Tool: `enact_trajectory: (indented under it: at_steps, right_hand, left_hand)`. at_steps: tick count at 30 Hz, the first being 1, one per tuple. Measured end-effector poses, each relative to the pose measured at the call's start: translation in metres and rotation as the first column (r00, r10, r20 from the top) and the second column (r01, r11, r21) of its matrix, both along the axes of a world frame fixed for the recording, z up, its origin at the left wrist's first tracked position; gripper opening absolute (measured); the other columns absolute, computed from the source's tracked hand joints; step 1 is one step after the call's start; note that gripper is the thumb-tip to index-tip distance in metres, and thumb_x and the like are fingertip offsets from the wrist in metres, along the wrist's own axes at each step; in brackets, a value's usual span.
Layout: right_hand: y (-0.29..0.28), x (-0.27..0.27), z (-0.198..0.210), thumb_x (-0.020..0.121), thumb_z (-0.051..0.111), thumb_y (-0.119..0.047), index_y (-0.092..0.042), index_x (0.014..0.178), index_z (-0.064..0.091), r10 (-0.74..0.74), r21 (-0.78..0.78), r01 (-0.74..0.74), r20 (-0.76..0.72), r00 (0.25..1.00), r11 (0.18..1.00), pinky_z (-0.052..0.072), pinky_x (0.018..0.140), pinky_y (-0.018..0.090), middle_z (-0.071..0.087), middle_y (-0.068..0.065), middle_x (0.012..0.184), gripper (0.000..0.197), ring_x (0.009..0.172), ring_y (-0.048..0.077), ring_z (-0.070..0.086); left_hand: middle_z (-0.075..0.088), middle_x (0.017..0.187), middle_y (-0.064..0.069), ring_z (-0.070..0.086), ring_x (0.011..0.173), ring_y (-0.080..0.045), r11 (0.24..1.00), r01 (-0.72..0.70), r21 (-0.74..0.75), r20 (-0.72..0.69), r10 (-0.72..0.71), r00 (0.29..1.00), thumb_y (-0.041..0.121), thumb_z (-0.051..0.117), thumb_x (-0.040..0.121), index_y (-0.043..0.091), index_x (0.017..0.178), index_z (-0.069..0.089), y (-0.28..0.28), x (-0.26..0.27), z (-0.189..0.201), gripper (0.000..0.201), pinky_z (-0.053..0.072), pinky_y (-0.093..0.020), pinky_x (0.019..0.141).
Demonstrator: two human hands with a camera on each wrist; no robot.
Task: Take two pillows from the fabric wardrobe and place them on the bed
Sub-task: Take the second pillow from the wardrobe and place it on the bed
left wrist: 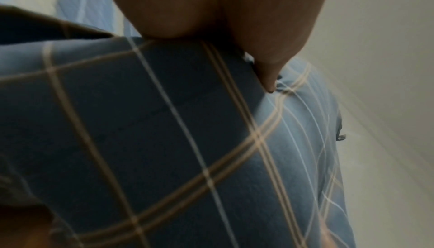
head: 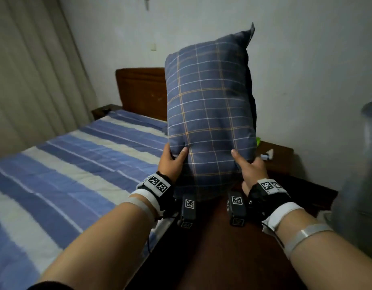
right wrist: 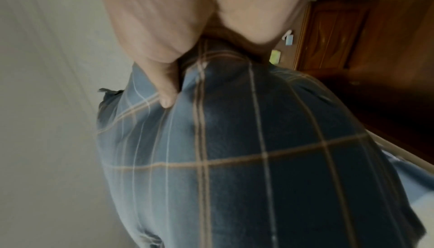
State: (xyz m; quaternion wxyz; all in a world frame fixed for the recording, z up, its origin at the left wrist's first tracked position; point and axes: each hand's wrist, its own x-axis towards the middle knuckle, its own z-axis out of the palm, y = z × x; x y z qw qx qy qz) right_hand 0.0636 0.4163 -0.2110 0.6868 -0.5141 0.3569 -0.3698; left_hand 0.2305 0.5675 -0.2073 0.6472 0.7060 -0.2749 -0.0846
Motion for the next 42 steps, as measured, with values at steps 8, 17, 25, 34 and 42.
enact_trajectory:
  at_steps: [8,17,25,34,42]
  right_hand:
    - [0.141,0.059,0.006,0.073,0.081,-0.044,-0.026,0.094,0.072,0.287,-0.124,-0.284,0.006,0.958,0.951,0.054,0.101,0.055,0.078,0.005,0.109,0.030,0.106,0.031,0.073]
    - [0.390,0.141,0.022,0.078,0.077,-0.045,-0.024,0.101,0.072,0.620,-0.225,-0.612,-0.043,0.783,0.758,0.054,0.101,0.056,0.077,0.011,0.114,0.032,0.106,0.034,0.072]
    - [0.652,0.157,0.026,0.073,0.070,-0.051,-0.033,0.084,0.074,0.763,-0.356,-0.738,-0.096,0.639,0.574,0.053,0.101,0.056,0.077,0.008,0.109,0.021,0.106,0.032,0.072]
    - [0.823,0.202,0.040,0.090,0.061,-0.050,-0.018,0.106,0.068,0.728,-0.567,-0.763,-0.373,0.574,0.311,0.042,0.111,0.047,0.055,0.019,0.126,0.037,0.119,0.033,0.054]
    - [0.978,0.293,0.024,0.087,0.075,-0.039,-0.026,0.145,0.045,0.952,-0.428,-0.881,-0.127,0.278,0.200,0.048,0.108,0.041,0.062,-0.003,0.135,0.067,0.124,0.018,0.059]
  left_hand:
    - [0.077,0.114,0.001,0.075,0.102,-0.014,0.985,-0.156,-0.077,-0.092,0.149,0.985,0.041,0.087,0.070,0.020,0.125,0.062,0.192,-0.005,0.013,0.063,0.058,-0.041,0.096]
    - [0.072,0.123,0.000,0.071,0.111,-0.017,0.887,-0.450,-0.106,-0.047,0.448,0.893,0.040,0.090,0.063,0.021,0.130,0.055,0.472,-0.010,0.031,0.078,0.055,-0.046,0.101]
    - [0.067,0.130,-0.003,0.065,0.118,-0.019,0.765,-0.643,-0.042,0.048,0.645,0.763,0.032,0.087,0.070,0.019,0.137,0.050,0.736,-0.029,0.036,0.077,0.051,-0.043,0.106]
    - [0.066,0.116,0.008,0.063,0.102,-0.002,0.677,-0.734,-0.049,0.092,0.735,0.672,0.017,0.083,0.079,0.017,0.133,0.054,0.912,-0.016,0.045,0.062,0.048,-0.023,0.095]
    - [0.066,0.133,-0.004,0.063,0.121,-0.019,0.548,-0.836,0.010,0.168,0.824,0.542,0.022,0.082,0.080,0.014,0.138,0.054,1.060,0.074,0.035,0.065,0.047,-0.037,0.107]
